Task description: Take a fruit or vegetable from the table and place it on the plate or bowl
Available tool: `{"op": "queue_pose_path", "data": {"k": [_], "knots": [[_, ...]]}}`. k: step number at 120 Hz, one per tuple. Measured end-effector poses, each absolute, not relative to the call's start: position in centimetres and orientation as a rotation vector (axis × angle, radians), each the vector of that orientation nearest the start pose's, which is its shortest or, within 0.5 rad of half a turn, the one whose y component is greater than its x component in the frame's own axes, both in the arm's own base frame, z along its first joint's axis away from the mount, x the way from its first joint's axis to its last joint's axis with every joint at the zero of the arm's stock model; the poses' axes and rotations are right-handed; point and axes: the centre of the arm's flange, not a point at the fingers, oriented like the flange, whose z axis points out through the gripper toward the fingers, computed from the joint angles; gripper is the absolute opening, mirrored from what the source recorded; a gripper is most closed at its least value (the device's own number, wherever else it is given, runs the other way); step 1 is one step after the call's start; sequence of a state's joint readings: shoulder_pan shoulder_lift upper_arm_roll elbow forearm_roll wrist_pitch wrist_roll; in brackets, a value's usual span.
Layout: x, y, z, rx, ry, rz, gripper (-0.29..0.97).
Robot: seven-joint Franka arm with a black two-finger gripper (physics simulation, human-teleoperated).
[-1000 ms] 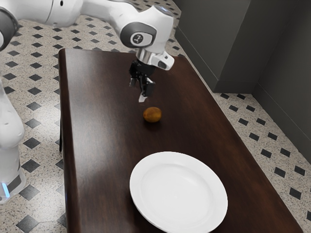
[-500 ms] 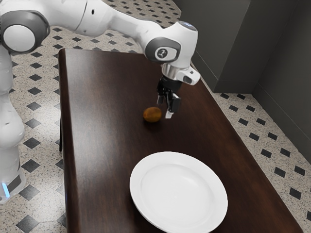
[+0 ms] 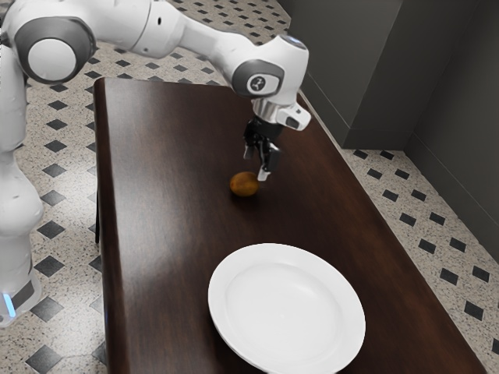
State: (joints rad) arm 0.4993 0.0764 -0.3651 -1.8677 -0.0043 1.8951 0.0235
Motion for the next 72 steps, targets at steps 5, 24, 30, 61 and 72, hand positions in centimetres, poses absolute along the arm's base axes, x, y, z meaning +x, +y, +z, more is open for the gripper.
{"op": "queue_pose_path", "data": {"k": [5,24,30,61,72], "knots": [[57.1,8.0,46.8,-3.17,-0.169,0.073,0.68],[57.1,7.4,46.1,-3.17,-0.136,0.093,0.68],[57.1,7.4,45.8,-3.172,-0.134,0.102,0.68],[56.9,8.3,44.7,-3.175,-0.143,0.134,0.68],[57.1,8.2,43.8,-3.181,-0.136,0.15,0.68]]}}
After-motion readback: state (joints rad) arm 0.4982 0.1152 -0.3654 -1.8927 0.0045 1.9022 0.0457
